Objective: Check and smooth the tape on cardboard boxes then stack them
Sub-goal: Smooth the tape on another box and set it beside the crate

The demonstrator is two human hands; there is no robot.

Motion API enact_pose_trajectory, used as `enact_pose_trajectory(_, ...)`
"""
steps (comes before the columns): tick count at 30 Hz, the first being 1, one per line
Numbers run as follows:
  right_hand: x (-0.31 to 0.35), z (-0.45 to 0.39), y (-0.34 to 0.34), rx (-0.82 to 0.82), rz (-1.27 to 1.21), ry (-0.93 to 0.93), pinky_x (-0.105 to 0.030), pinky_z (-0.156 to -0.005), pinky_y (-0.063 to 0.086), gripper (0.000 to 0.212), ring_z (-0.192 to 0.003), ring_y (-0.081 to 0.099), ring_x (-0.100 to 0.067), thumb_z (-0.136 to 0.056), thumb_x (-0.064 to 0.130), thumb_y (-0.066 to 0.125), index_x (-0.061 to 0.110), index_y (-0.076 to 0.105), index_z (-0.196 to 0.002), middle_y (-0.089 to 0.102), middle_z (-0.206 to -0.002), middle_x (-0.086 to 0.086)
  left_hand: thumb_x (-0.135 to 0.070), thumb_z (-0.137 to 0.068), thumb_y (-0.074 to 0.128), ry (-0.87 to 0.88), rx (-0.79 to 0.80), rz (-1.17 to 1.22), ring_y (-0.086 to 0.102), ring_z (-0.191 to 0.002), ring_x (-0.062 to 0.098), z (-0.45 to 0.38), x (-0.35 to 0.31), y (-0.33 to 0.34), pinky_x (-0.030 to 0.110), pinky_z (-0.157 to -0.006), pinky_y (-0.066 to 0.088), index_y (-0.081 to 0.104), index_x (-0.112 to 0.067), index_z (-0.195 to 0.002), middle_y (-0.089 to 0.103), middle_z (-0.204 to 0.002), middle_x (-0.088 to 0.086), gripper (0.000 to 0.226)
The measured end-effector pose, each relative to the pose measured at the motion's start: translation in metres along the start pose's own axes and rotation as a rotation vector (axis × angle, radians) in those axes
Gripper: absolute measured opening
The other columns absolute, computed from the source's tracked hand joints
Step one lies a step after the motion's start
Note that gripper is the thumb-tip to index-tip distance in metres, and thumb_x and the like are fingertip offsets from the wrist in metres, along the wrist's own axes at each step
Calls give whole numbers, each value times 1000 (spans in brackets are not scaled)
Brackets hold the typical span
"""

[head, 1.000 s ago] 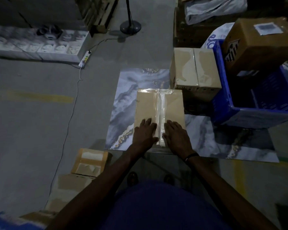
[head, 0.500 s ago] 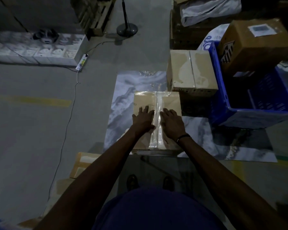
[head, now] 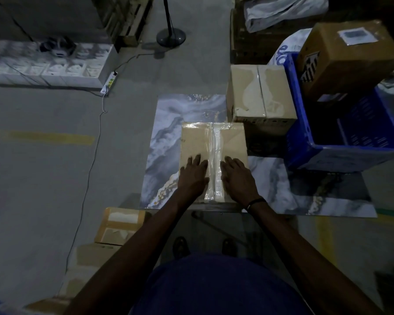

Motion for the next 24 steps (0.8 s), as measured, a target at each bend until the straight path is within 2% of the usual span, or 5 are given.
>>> enact_pose_trajectory(5, 9, 22, 9, -9, 24, 0, -44, -114, 41, 52, -146, 37, -30, -102, 25, 57, 13, 45, -150, 41, -159, -12, -28, -101, 59, -2, 8, -27, 6, -156, 34, 18, -10, 19, 60, -119, 26, 29, -20, -158, 9, -170, 8, 64)
enact_pose_trajectory(10, 11, 25, 6, -24, 14, -2, -43, -109, 45, 49, -142, 42, -29, -100, 24, 59, 14, 49, -147, 45, -156, -11, -27, -104, 55, -6, 3, -5, 3, -157, 33, 21, -11, 19, 58, -121, 20, 26, -20, -159, 5, -171, 8, 63)
enact_pose_trajectory(15, 0, 38, -2, -71, 11, -17, -46, -104, 48, 49, -140, 46, -31, -98, 26, 64, 15, 54, -145, 48, -154, -11, -33, -105, 51, 54, -64, 22, 6, -157, 30, 40, 0, 12, 52, -122, 20, 31, -24, -158, 8, -171, 7, 57)
enact_pose_trajectory(20, -7, 46, 6, -57, -4, 24, -47, -106, 45, 49, -145, 38, -27, -102, 30, 55, 21, 46, -150, 39, -160, -6, -39, -108, 43, 62, -108, 26, 3, -157, 27, 51, 16, 25, 53, -124, 19, 30, -27, -159, 7, -171, 4, 55)
enact_pose_trajectory(24, -13, 39, 5, -51, -8, 63, -45, -107, 43, 58, -145, 36, -27, -101, 33, 55, 13, 37, -154, 35, -161, -9, -48, -106, 44, 33, -81, -22, -2, -157, 30, 42, 18, 19, 56, -125, 13, 22, -25, -161, 1, -171, 4, 64)
Point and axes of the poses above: each hand's wrist, its own z-axis away from the middle knuckle, its own y-axis out of the palm, x = y × z, the point moved 10 cm from there along -z, towards the middle knuckle
